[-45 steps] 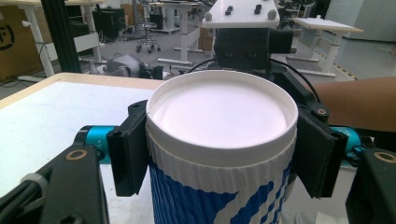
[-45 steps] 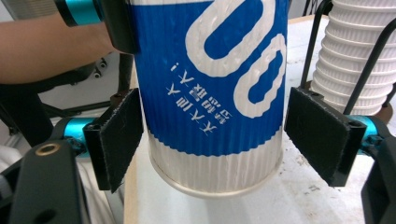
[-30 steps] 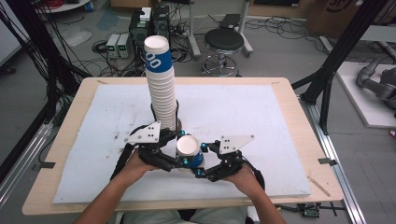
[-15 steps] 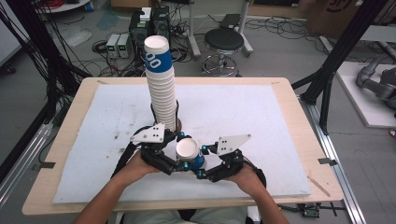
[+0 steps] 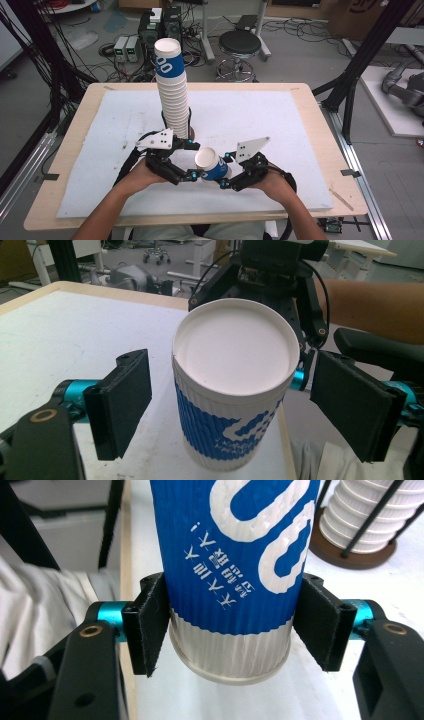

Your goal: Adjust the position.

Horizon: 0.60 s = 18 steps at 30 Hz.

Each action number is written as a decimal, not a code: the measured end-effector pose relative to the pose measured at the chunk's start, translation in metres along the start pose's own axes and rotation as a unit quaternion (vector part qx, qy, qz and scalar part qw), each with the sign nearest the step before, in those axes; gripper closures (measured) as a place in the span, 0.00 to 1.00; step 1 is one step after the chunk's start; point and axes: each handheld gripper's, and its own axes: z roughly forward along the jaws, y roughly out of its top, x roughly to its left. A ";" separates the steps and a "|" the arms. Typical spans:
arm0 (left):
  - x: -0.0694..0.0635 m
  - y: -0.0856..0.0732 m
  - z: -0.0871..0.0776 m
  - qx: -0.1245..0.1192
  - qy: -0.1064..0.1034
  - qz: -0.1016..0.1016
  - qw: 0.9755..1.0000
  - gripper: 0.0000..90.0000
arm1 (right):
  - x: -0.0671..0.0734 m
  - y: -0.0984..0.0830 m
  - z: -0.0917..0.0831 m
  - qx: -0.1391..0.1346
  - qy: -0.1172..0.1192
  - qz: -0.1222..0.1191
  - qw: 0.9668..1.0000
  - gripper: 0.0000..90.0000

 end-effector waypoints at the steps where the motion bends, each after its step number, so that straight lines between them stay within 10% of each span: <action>1: 0.000 0.000 -0.001 0.001 0.001 -0.001 1.000 0.18 | -0.001 0.003 -0.001 0.011 0.000 -0.006 1.000 0.39; 9: 0.001 0.000 -0.003 0.018 0.006 -0.002 1.000 0.18 | -0.009 0.028 -0.002 0.100 -0.006 -0.039 0.994 0.39; 18: 0.000 -0.004 0.007 0.064 0.005 0.006 0.998 0.18 | -0.005 0.050 0.014 0.197 0.014 -0.079 0.977 0.39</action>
